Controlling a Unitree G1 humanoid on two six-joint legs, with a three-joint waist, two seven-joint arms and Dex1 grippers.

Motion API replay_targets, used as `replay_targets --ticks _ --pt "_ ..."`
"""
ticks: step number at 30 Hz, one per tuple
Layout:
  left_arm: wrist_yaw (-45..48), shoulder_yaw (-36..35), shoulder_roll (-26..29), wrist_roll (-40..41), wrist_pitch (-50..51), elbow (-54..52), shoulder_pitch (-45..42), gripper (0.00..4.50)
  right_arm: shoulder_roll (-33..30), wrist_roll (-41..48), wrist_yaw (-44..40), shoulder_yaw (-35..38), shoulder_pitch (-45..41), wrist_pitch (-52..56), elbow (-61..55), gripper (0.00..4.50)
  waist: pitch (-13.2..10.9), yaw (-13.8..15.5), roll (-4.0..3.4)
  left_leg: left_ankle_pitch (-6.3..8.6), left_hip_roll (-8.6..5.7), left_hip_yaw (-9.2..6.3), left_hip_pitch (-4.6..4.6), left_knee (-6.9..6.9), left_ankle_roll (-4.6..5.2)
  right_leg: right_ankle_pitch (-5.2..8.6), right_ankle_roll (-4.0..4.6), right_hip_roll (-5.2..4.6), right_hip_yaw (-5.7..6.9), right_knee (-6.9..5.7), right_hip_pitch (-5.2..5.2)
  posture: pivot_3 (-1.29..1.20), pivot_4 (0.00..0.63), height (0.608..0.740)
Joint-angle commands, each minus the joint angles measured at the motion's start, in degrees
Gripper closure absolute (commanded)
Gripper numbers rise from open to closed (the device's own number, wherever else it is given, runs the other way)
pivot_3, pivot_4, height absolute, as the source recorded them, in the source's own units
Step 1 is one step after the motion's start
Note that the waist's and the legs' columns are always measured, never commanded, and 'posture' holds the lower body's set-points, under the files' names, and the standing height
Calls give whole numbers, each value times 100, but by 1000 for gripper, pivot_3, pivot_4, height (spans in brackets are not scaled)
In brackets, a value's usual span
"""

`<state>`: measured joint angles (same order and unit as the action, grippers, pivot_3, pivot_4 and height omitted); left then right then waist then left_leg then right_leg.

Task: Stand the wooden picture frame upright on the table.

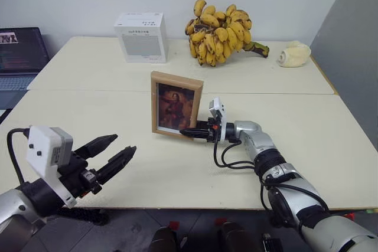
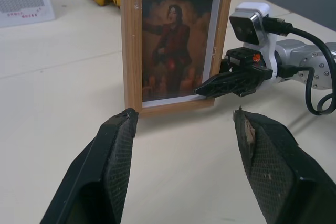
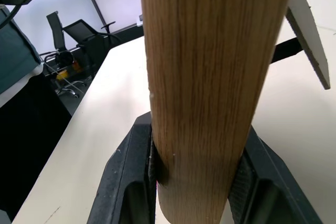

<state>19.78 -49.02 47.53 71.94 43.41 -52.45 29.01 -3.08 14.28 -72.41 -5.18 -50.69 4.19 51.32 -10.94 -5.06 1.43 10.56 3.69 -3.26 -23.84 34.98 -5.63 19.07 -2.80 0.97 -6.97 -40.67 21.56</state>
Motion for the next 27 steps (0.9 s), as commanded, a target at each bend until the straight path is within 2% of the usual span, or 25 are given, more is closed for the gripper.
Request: replay_targets --ticks 1,6,8,9,11,17,22,25,27 --pt "87 -392 64 93 -107 -212 229 1395 88 -94 -203 -90 85 -207 8 3204 0 0 1 0 0 1 0 -1 0 0 0 0 -1 2 1 0 150 740" --pt "55 -495 143 239 -140 -213 310 1395 132 -201 -218 -139 253 -197 122 3204 -2 5 1 1 0 3 -2 -3 -1 2 0 0 -3 6 3 0 150 740" --pt "30 -486 213 302 -135 -212 287 1360 135 -247 -183 -156 298 -256 176 2523 -2 4 2 1 1 3 -2 -3 -1 2 0 0 -3 6 4 0 150 740" --pt "20 -481 244 318 -135 -208 275 1360 136 -262 -170 -156 305 -274 198 2459 -2 3 2 1 1 7 -1 -3 -1 2 -1 0 -6 7 4 0 150 740" --pt "-24 -423 346 366 -142 -129 167 1360 143 -234 -100 -94 284 -202 265 1824 -2 2 2 1 1 9 0 -3 -1 3 -3 0 -8 7 5 0 150 740" --pt "-127 -26 525 354 -177 13 -266 1360 47 -386 222 -124 293 -371 257 539 -3 5 1 1 1 11 -1 -4 -1 6 -8 0 -8 12 6 0 150 740" --pt "-57 705 502 -162 -338 38 -834 1360 -694 -861 140 -465 859 -735 -697 539 -4 45 -1 1 0 11 -2 -9 -2 3 -14 -2 -8 35 -5 0 150 740" --pt "55 1158 465 -382 -392 192 -1144 1360 -1353 -932 -75 -615 1460 -601 -1820 539 -3 104 -1 4 -3 9 -6 -14 -6 -6 -30 -5 -7 75 -20 0 150 740" --pt "121 1490 440 -600 -457 365 -1419 1360 -1904 -637 -265 -498 1951 -109 -3063 539 -3 139 0 7 -5 13 -9 -13 -10 -7 -31 -8 -10 83 -22 0 150 740"
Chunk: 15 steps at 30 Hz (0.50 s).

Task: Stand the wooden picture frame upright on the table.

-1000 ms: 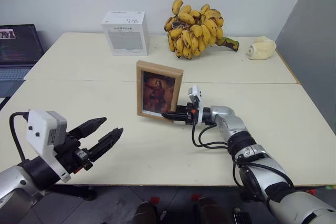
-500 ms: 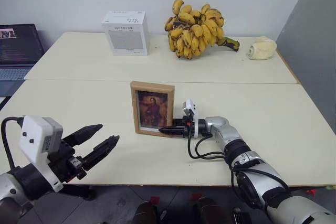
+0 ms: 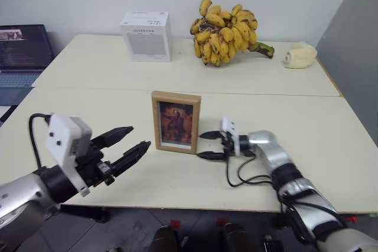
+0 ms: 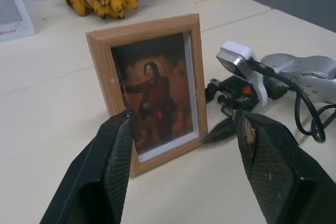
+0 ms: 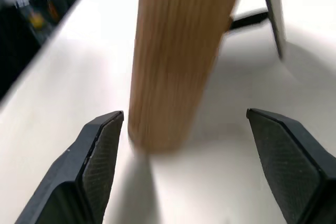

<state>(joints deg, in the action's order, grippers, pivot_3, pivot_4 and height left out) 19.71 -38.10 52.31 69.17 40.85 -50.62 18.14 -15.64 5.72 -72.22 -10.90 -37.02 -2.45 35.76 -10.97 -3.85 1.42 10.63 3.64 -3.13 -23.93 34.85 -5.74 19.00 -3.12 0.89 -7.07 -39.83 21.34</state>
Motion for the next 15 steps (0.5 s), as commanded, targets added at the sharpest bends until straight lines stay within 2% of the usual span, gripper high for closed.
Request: replay_targets --ticks 1,6,11,15 --pt "158 538 -47 -435 -228 273 -462 1360 -897 400 -332 165 777 868 -2115 539 -2 56 -3 1 1 1 -1 -1 -1 -1 1 0 -1 1 1 0 150 740" --pt "360 1019 -127 -827 -297 742 -1010 1360 -1749 1503 159 990 1030 2578 -4580 539 -11 15 -16 1 7 4 -4 -3 -1 4 -4 6 -7 -8 12 0 150 740" --pt "522 1236 -153 -892 -249 973 -1442 1360 -1801 2450 1231 1660 732 3994 -5739 539 -9 -30 -8 1 9 5 2 -2 -1 8 -16 6 -8 -9 9 0 150 740" --pt "649 1350 -134 -788 -144 1094 -1729 1360 -1685 2805 1848 1752 866 4494 -6185 539 -9 -17 -2 1 5 4 -9 -1 0 7 -16 4 -8 2 9 0 150 740"
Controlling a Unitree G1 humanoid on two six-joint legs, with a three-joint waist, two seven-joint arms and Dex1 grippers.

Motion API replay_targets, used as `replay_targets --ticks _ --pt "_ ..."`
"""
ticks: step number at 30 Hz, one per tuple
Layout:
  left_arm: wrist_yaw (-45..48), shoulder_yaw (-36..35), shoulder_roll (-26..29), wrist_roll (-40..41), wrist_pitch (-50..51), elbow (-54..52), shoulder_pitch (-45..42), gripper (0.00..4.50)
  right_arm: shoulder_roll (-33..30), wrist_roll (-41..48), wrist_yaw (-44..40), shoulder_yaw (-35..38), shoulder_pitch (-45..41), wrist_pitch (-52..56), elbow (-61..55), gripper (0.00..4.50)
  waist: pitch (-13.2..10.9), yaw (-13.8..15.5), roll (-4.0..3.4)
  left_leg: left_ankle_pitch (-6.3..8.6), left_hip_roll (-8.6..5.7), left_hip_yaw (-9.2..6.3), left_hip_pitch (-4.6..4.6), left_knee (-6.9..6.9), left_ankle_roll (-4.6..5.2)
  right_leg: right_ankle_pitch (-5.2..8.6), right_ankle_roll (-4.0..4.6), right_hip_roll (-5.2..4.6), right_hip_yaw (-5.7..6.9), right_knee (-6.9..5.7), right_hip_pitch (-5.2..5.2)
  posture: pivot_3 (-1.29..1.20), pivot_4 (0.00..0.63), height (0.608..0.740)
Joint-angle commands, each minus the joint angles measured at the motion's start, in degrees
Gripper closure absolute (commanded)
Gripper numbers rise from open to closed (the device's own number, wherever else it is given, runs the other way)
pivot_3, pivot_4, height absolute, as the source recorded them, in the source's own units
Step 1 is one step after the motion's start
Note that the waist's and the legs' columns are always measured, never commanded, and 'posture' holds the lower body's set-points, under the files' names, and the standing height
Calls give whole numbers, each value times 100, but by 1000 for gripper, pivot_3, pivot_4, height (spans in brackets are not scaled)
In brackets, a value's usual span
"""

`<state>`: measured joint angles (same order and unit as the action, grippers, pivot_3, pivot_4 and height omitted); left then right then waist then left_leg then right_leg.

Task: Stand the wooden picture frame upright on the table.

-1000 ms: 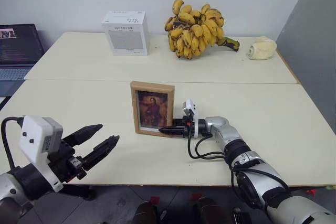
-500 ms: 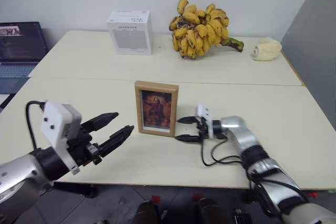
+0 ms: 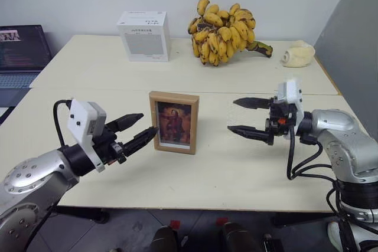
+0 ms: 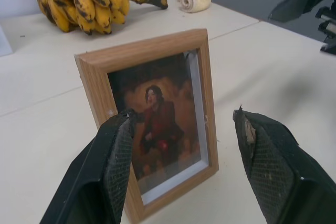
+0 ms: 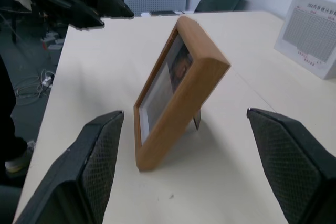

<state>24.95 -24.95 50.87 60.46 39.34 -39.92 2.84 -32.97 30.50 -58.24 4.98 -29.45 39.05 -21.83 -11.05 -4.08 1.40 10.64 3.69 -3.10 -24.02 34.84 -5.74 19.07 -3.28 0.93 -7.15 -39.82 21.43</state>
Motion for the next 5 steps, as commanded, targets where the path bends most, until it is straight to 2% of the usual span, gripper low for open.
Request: replay_targets --ticks 1,5 --pt "120 63 2 73 33 54 -262 1360 57 343 530 136 215 363 -510 539 0 18 0 0 0 -1 -6 0 0 -1 1 0 2 3 3 0 150 740" --pt "71 164 -11 -9 137 153 -408 1360 119 453 840 96 453 435 -640 539 0 64 1 1 0 -2 -14 -1 2 -7 12 0 3 8 10 0 150 740"
